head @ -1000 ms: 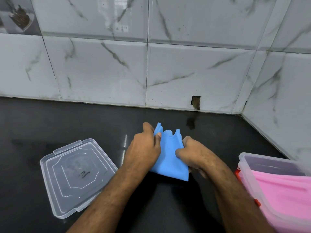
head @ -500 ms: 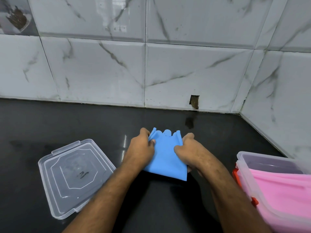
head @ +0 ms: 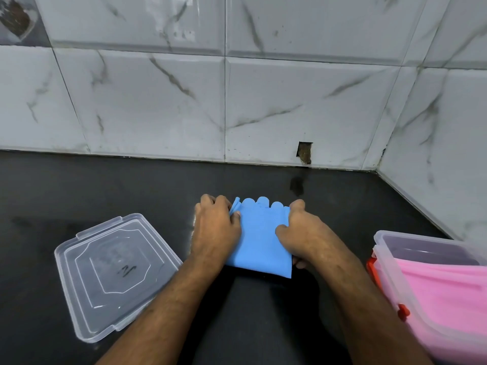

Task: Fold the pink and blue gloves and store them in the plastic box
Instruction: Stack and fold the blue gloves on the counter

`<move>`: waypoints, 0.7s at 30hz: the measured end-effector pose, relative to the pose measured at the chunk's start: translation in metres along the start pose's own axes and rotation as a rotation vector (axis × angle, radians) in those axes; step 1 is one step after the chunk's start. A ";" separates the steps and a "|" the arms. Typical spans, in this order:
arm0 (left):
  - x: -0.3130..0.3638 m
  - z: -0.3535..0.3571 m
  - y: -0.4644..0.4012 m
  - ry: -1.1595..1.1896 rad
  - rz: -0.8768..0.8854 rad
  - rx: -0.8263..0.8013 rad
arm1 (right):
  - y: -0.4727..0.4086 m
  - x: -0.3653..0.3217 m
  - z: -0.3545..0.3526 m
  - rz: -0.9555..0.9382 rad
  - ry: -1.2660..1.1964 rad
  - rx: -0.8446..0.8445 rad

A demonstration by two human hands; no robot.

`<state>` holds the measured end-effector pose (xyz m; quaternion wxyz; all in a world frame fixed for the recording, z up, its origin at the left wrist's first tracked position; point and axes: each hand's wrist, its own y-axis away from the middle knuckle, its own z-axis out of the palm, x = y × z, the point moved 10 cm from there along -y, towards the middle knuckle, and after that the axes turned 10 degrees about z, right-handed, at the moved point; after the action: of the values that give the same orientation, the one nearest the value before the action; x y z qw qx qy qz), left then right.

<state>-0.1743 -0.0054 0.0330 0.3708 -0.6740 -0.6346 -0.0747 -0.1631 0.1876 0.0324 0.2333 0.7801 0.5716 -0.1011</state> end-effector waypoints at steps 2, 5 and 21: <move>-0.002 0.006 -0.003 0.045 0.001 -0.038 | -0.004 0.005 -0.004 0.021 0.083 0.071; -0.004 0.012 -0.004 0.108 0.001 -0.093 | -0.009 0.009 -0.008 0.035 0.124 0.156; -0.015 0.018 -0.010 0.230 -0.024 -0.076 | -0.034 -0.006 0.010 -0.130 -0.066 0.292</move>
<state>-0.1927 -0.0071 0.0155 0.4142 -0.6670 -0.5926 -0.1800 -0.1960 0.1855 0.0177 0.1290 0.7633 0.5923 -0.2235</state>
